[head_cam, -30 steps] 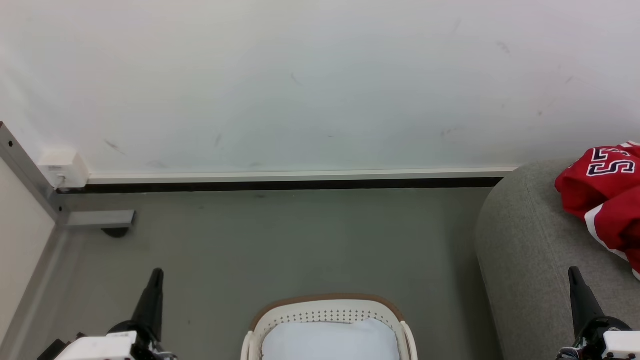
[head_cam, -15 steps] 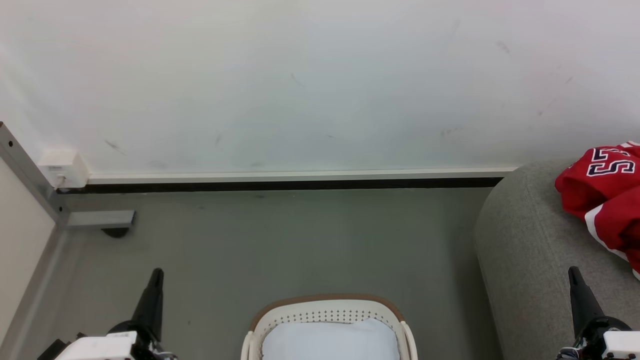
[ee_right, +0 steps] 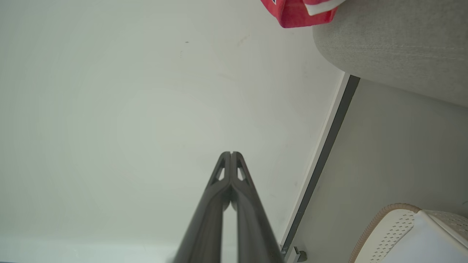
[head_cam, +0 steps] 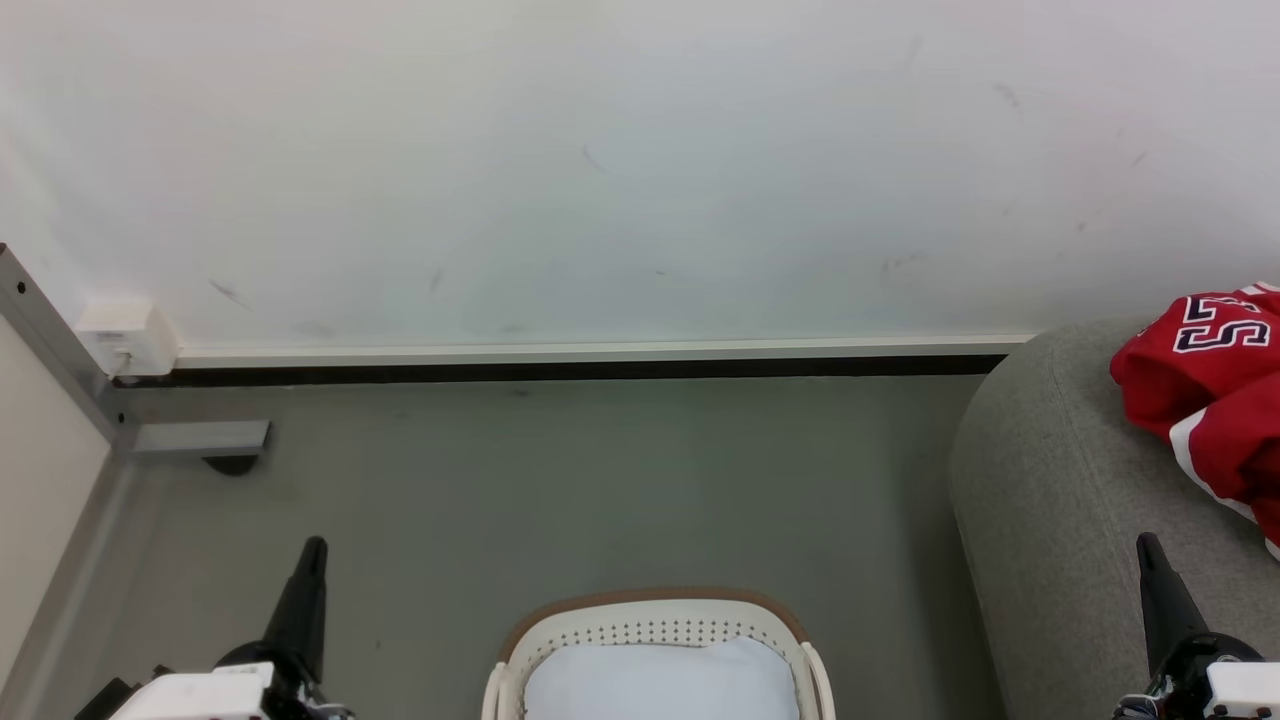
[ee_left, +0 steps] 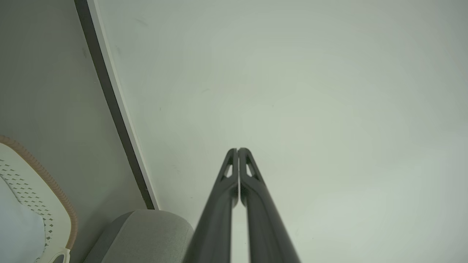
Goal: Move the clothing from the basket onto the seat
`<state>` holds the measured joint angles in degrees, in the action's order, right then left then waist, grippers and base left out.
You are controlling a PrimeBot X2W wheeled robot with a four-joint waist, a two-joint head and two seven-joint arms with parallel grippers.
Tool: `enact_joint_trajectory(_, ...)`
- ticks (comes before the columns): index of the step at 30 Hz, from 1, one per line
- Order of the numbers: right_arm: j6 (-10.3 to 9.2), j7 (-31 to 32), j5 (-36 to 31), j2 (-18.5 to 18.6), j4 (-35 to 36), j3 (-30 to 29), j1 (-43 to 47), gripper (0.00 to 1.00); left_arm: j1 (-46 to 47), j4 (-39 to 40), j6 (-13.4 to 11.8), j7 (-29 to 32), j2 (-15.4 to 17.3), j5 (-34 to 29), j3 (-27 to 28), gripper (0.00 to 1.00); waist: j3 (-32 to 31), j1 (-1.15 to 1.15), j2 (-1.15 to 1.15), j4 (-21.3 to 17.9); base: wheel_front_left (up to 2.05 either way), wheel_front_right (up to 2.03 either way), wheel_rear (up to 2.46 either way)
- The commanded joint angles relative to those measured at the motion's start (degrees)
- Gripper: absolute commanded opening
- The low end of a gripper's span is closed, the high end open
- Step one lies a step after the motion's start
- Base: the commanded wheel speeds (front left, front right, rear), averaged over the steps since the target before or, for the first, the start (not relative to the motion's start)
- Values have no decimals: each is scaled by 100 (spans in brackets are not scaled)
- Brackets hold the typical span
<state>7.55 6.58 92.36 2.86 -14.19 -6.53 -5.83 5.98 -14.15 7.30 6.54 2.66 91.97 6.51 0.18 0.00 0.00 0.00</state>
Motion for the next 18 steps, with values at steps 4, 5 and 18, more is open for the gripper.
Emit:
enact_joint_trajectory(4,-11,14,8,0,34,-18,-68,0,46,24,35,20,40,80,12,0,0,0,0,0,0,0,0)
enact_joint_trajectory(5,-12,14,8,0,34,-18,-68,0,46,24,35,20,40,80,12,0,0,0,0,0,0,0,0)
enact_joint_trajectory(18,-11,13,9,0,34,-18,-68,0,46,23,34,19,40,80,12,0,0,0,0,0,0,0,0)
